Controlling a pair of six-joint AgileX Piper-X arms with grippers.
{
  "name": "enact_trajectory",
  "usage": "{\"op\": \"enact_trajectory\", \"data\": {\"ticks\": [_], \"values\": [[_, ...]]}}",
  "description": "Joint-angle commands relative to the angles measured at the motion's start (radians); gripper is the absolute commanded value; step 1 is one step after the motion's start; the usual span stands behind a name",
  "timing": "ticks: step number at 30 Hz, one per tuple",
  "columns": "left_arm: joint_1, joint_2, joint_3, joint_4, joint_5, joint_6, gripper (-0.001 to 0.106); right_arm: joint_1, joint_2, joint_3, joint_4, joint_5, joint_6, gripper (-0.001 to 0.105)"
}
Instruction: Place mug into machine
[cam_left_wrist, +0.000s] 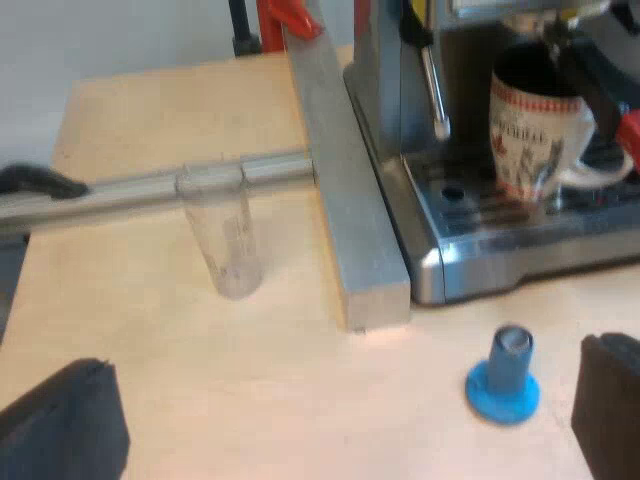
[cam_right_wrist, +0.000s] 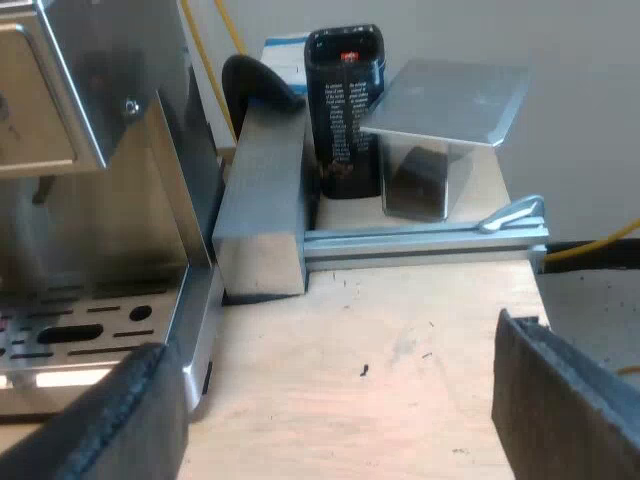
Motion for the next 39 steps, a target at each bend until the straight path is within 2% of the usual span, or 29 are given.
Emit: {"op": "enact_trajectory", "data": {"ticks": [1,5,7,8,17,20,39], "values": [[-0.002,-0.136,0.023,-0.091,-0.01,-0.009,0.092,-0.003,-0.042,0.002,-0.041,-0.012,-0.009,0.066],[-0.002,-0.136,0.099,-0.251,-0.01,-0.017,0.092,-0.003,-0.042,0.052,-0.065,-0.046,0.025,0.066],[-0.002,-0.136,0.126,-0.289,-0.01,-0.017,0.092,-0.003,-0.039,0.076,-0.065,-0.062,0.037,0.066],[-0.002,-0.136,0.166,-0.323,-0.008,-0.017,0.092,-0.003,-0.04,0.099,-0.065,-0.068,0.037,0.066],[-0.002,-0.134,0.329,-0.331,0.042,-0.017,0.092,-0.003,-0.04,0.238,-0.065,-0.08,0.035,0.066],[-0.002,-0.134,0.363,-0.342,0.043,-0.017,0.092,-0.003,-0.038,0.254,-0.077,-0.08,0.035,0.066],[-0.002,-0.134,0.377,-0.368,0.043,-0.009,0.092,-0.003,-0.039,0.254,-0.072,-0.076,0.035,0.066]]}}
